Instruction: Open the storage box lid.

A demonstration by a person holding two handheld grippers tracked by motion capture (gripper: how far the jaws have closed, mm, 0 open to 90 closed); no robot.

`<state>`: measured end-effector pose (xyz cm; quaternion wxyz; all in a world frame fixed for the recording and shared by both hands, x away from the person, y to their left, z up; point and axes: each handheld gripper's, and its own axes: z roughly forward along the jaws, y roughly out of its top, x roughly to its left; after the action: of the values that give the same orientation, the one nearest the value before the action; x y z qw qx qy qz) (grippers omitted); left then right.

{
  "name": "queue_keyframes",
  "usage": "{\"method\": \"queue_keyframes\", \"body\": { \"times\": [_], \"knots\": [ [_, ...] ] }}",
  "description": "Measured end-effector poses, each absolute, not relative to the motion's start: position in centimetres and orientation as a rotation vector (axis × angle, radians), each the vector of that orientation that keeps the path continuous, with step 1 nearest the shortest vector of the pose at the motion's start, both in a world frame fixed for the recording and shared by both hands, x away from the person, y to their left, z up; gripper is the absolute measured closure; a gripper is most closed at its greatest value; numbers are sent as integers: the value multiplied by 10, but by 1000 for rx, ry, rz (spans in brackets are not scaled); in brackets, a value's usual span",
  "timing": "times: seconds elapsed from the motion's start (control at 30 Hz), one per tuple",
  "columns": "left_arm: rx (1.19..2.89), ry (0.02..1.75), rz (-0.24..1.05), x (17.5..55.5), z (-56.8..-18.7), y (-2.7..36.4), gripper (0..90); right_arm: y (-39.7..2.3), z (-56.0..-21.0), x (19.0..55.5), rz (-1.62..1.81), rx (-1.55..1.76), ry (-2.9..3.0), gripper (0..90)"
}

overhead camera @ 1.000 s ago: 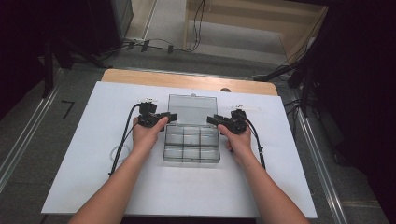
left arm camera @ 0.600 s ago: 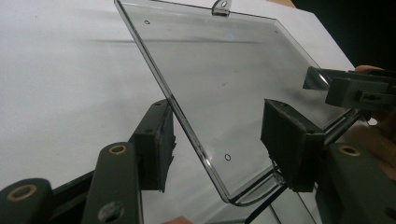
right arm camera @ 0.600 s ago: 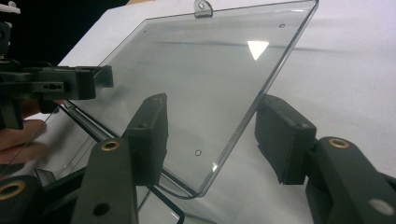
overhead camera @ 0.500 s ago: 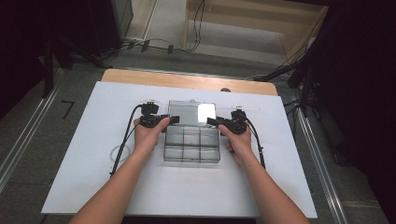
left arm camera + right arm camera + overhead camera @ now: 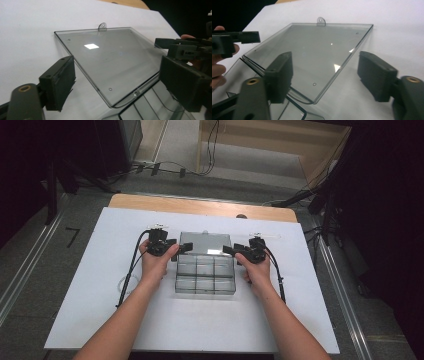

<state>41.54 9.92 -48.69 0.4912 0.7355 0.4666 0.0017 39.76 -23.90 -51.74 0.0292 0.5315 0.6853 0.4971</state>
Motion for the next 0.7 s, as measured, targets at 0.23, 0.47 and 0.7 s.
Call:
{"method": "queue_keyframes", "body": {
  "times": [0.23,0.47,0.7],
  "knots": [
    [1780,1060,20,404,-474,105,4,-245,-502,382,1519,1534,2078,125],
    [1785,1019,48,390,-464,113,0,-252,-488,359,1537,1408,2098,14],
    [1790,986,63,377,-456,120,0,-256,-479,337,1518,1313,2097,0]
  ]
}}
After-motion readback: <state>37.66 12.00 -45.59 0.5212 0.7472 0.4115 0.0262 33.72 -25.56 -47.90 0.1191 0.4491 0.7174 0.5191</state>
